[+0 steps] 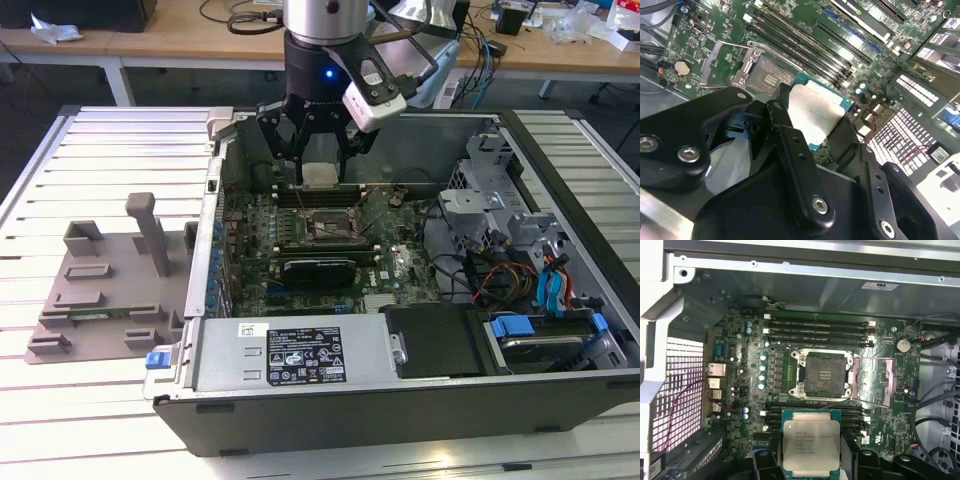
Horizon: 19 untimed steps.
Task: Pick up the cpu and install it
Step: 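Pick up the cpu and move it towards the insertion slot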
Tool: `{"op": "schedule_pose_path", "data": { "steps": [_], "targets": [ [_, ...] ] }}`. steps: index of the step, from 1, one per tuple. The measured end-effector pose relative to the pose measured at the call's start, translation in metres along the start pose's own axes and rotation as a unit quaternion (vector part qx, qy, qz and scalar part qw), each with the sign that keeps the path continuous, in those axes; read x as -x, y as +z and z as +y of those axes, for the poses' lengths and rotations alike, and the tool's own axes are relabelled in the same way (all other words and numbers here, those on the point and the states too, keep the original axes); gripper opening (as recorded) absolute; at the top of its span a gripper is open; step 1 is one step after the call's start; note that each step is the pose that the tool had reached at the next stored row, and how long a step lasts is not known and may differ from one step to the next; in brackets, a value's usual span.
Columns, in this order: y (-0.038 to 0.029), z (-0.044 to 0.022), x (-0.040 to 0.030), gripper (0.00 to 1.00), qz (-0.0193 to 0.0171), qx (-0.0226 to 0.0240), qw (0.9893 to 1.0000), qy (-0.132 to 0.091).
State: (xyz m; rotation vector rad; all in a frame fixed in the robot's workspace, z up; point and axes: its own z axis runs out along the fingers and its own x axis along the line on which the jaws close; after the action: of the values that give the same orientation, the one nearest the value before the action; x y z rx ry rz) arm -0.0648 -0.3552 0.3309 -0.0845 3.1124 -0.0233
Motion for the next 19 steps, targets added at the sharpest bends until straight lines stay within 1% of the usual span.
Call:
{"op": "schedule_pose_path", "data": {
  "steps": [2, 4, 7, 9, 10, 14, 18, 19],
  "targets": [
    [0.0025, 0.001, 0.0028, 0.55, -0.0001, 0.0001, 1.0, 0.0],
    [0.0069, 0.0057, 0.0083, 0.55, -0.0001, 0.0001, 1.0, 0.0],
    [0.0105, 0.009, 0.012, 0.55, -0.0001, 0.0001, 1.0, 0.0],
    [0.0119, 0.0096, 0.0131, 0.55, -0.0001, 0.0001, 1.0, 0.0],
    [0.0137, 0.0103, 0.0144, 0.55, -0.0001, 0.0001, 1.0, 0.0],
    [0.0175, 0.0107, 0.0162, 0.55, -0.0001, 0.0001, 1.0, 0.0],
    [0.0199, 0.011, 0.0172, 0.55, -0.0001, 0.0001, 1.0, 0.0],
    [0.0216, 0.0113, 0.0176, 0.55, 0.0, 0.0, 1.0, 0.0]
  ]
}}
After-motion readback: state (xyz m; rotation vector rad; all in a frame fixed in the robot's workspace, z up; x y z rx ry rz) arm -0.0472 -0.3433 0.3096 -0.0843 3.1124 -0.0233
